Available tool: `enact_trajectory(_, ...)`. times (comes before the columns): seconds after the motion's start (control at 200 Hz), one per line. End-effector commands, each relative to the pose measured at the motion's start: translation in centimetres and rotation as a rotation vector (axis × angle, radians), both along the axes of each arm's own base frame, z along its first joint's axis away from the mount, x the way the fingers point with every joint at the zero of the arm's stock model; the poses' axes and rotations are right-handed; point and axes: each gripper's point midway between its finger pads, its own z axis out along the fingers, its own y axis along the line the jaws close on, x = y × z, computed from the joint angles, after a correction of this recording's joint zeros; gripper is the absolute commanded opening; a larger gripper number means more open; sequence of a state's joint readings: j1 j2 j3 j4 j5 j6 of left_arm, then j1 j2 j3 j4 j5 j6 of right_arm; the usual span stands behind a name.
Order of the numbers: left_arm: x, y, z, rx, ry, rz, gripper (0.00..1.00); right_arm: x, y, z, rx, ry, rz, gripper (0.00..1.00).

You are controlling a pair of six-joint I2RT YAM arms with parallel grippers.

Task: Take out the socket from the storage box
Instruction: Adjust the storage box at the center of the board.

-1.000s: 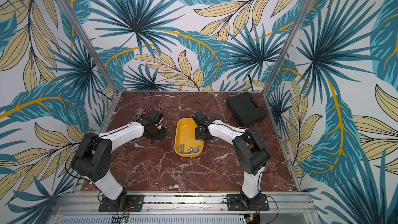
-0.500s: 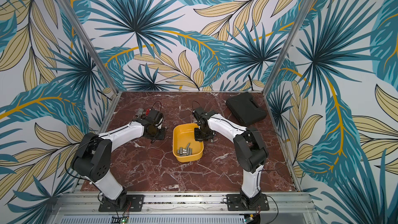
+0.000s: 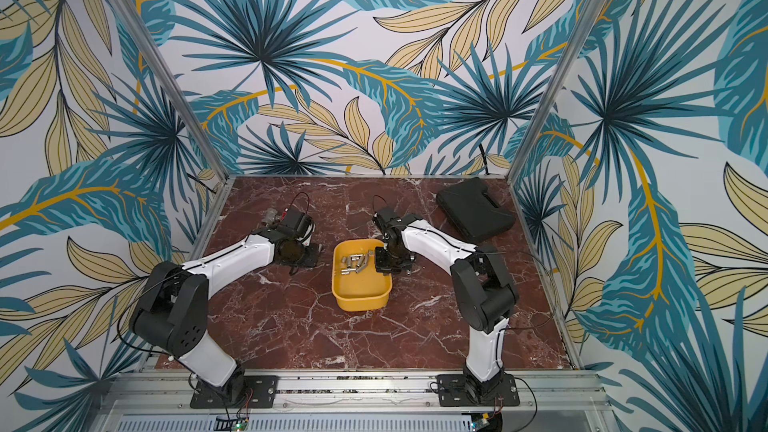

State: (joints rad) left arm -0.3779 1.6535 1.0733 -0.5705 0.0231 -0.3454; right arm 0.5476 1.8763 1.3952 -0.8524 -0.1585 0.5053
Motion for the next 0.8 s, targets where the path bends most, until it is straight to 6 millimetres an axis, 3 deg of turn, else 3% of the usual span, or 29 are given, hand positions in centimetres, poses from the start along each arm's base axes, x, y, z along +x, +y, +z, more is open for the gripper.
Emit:
enact_trajectory(0.0,-0.1,0.4,0.3,-0.007,-0.015,0.010,0.35,-0.3,0.3,-0.2,0.028,0.008,-0.009,0.00)
enact_trajectory(0.476,-0.1,0.2,0.3,-0.011,-0.013,0.008,0.35,1.8,-1.5,-2.4,-0.059,-0.117,-0.087,0.00)
enact_trajectory(0.791,0.0,0.1,0.2,-0.010,-0.006,0.004,0.35,2.0,-2.5,-4.3,-0.119,-0.152,-0.110,0.04)
